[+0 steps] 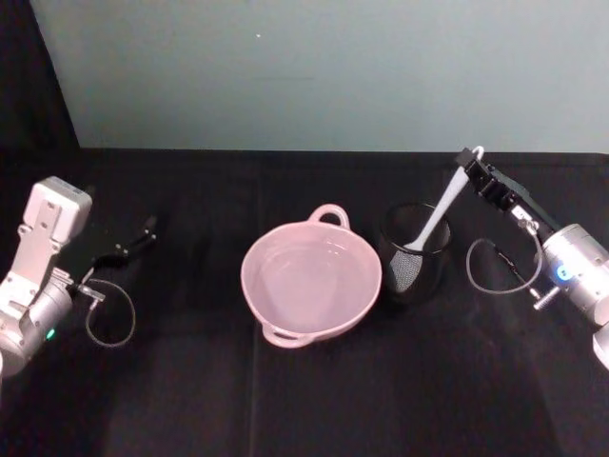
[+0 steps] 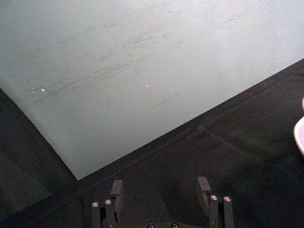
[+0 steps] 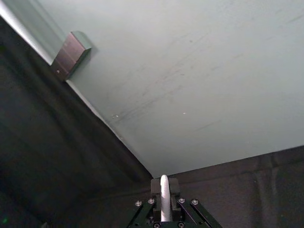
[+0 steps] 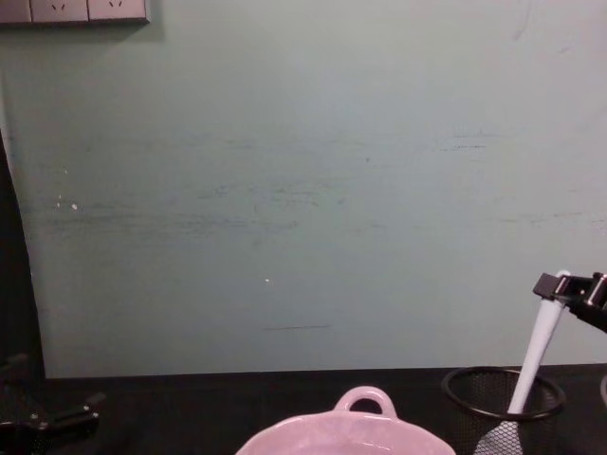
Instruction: Use the one hand to pick up the spoon and stir the clear water in the bowl.
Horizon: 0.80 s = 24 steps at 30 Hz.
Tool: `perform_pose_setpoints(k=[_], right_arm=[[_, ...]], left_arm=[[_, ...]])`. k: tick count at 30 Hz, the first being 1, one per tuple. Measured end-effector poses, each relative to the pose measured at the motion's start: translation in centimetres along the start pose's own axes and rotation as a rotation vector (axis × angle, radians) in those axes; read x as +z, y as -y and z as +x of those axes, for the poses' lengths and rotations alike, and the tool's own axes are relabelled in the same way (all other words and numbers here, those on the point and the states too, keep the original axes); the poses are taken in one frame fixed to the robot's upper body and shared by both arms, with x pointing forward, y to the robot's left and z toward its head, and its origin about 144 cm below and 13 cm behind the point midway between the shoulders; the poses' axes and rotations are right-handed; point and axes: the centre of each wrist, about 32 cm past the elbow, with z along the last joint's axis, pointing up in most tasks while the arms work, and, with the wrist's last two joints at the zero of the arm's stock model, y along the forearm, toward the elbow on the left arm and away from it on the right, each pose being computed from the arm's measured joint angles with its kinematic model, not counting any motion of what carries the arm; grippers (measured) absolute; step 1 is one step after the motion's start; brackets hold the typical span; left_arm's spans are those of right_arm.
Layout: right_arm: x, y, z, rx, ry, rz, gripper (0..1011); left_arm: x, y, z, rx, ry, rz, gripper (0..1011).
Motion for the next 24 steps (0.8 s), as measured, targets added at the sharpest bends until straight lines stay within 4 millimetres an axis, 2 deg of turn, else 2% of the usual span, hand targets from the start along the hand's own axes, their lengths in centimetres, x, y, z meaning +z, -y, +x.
perform_pose_setpoints(k=[10,13,24], right_arm=[[2.0,0.1,-2.4,0.053,0.163,-0.027,113],[3.5,0.0,-3.9,0.074,0.280,-0.056,113],[7.5,-0.9,-7.4,0.129,0.456,-0.099,113]], left_arm=[[0.0,0.0,0.0,0.000,0.000,0.000,1011],[0.0,0.0,0.0,0.000,0.000,0.000,1011],[0.0,0.0,0.0,0.000,0.000,0.000,1011]])
